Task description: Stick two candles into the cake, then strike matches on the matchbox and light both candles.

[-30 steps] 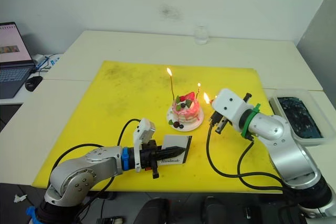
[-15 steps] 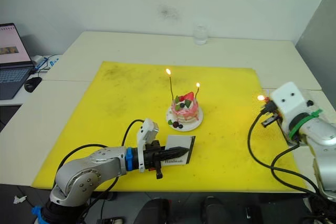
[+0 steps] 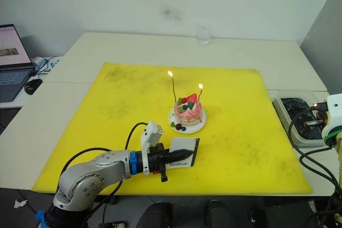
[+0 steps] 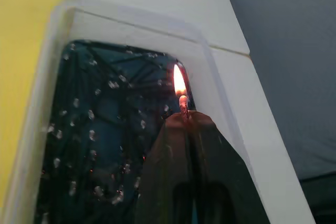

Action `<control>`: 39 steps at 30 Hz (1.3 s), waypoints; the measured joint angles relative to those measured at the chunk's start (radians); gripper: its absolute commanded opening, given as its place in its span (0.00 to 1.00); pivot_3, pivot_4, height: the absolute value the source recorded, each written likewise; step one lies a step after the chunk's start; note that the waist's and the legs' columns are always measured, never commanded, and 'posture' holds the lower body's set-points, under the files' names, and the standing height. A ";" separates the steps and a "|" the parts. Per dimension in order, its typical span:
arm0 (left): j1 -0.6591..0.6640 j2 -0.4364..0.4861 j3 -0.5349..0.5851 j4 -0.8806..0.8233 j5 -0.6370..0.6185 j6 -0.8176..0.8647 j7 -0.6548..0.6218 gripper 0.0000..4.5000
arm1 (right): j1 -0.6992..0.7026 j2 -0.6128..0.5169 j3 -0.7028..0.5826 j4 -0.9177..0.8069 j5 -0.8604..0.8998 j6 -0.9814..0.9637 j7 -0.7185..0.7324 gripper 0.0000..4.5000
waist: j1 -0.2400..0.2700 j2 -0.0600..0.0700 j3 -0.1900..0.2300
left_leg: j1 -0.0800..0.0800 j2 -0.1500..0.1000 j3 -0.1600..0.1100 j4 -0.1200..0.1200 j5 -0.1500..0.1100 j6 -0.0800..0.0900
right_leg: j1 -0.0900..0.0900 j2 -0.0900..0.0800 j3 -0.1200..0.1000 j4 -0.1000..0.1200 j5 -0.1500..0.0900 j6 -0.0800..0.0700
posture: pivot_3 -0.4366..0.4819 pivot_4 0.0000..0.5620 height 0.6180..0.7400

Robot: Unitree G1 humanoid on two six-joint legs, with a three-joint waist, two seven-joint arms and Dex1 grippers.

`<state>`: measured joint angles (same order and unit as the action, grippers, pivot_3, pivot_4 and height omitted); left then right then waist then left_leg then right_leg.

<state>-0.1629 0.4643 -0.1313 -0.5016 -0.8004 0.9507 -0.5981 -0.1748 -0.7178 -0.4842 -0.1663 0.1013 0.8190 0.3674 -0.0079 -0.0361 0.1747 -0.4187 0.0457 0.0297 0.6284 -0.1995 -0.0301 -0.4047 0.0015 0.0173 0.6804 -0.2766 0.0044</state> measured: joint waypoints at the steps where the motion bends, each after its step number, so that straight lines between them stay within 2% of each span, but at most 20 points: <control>1: 0.000 0.000 0.000 0.000 0.000 0.000 0.001 0.00 | -0.010 0.005 0.000 0.019 0.001 -0.004 -0.006 0.16 | 0.000 0.000 0.000 | 0.000 0.000 0.000 0.000 0.000 0.000 | 0.000 0.000 0.000 0.000 0.000 0.000 | 0.48 0.27 1.00; 6: 0.002 -0.001 0.001 -0.002 -0.001 0.000 0.018 0.00 | -0.041 0.051 -0.002 0.076 0.005 -0.044 -0.042 0.55 | 0.000 0.000 0.000 | 0.000 0.000 0.000 0.000 0.000 0.000 | 0.000 0.000 0.000 0.000 0.000 0.000 | 0.48 0.27 1.00; 11: 0.011 0.006 0.014 -0.008 -0.006 0.003 0.022 0.00 | -0.023 0.059 -0.005 0.035 0.022 -0.051 -0.046 0.96 | 0.000 0.001 0.000 | 0.000 0.000 0.000 0.000 0.000 0.000 | 0.000 0.000 0.000 0.000 0.000 0.000 | 0.48 0.27 1.00; 15: 0.019 0.013 0.041 -0.018 -0.034 0.029 0.041 0.00 | 0.017 0.059 -0.010 -0.052 0.037 -0.064 -0.042 0.98 | -0.001 0.001 0.000 | 0.000 0.001 0.000 0.000 0.000 0.000 | 0.000 0.000 0.000 0.000 0.000 0.000 | 0.48 0.27 1.00; 20: 0.006 0.018 0.124 -0.037 -0.146 0.123 0.102 0.00 | 0.048 0.042 -0.016 -0.194 0.078 -0.118 0.022 0.98 | -0.001 0.001 0.000 | 0.000 0.001 0.000 0.000 0.000 0.000 | 0.000 0.000 0.000 0.000 0.000 0.000 | 0.48 0.27 1.00; 24: -0.025 0.042 0.208 -0.028 -0.341 0.268 0.200 0.00 | 0.076 0.008 -0.006 -0.321 0.159 -0.158 0.130 0.98 | -0.001 0.001 0.000 | 0.000 0.001 -0.001 0.000 0.000 0.000 | 0.000 0.000 -0.001 0.000 0.000 0.000 | 0.48 0.27 1.00; 26: -0.054 0.040 0.235 0.019 -0.477 0.329 0.301 0.00 | 0.121 -0.014 0.027 -0.408 0.263 -0.119 0.230 0.98 | 0.000 0.001 0.000 | 0.000 0.002 -0.001 0.000 0.000 0.000 | 0.001 -0.001 -0.001 0.000 0.000 0.000 | 0.48 0.27 1.00; 30: -0.092 0.033 0.214 0.087 -0.636 0.373 0.475 0.00 | 0.209 -0.097 0.083 -0.541 0.455 -0.007 0.386 0.98 | 0.003 0.000 0.001 | 0.000 0.001 -0.001 0.001 0.000 0.000 | 0.001 -0.002 -0.001 0.000 0.000 0.001 | 0.48 0.27 1.00; 34: -0.117 0.027 0.155 0.119 -0.663 0.379 0.571 0.00 | 0.226 -0.157 0.110 -0.610 0.573 0.056 0.448 0.98 | 0.006 0.000 0.001 | 0.001 0.000 -0.001 0.001 0.000 0.000 | 0.002 -0.002 -0.001 0.000 0.001 0.002 | 0.48 0.27 1.00; 38: -0.126 0.022 0.100 0.132 -0.600 0.373 0.587 0.00 | 0.226 -0.170 0.148 -0.618 0.600 0.068 0.452 0.98 | 0.006 0.000 0.001 | 0.001 -0.001 -0.001 0.001 0.000 0.000 | 0.002 -0.002 -0.001 0.000 0.001 0.002 | 0.48 0.27 1.00; 39: -0.128 0.022 0.093 0.132 -0.583 0.372 0.584 0.06 | 0.225 -0.172 0.158 -0.618 0.602 0.068 0.451 0.99 | 0.006 0.000 0.001 | 0.001 -0.001 -0.001 0.001 0.000 0.000 | 0.002 -0.001 -0.001 0.000 0.001 0.001 | 0.48 0.27 1.00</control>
<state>-0.2906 0.4867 -0.0387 -0.3692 -1.3834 1.3226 -0.0145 0.0505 -0.8901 -0.3264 -0.7845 0.7034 0.8872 0.8179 -0.0023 -0.0365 0.1753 -0.4180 0.0452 0.0283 0.6296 -0.1994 -0.0302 -0.4032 0.0001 0.0164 0.6803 -0.2757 0.0058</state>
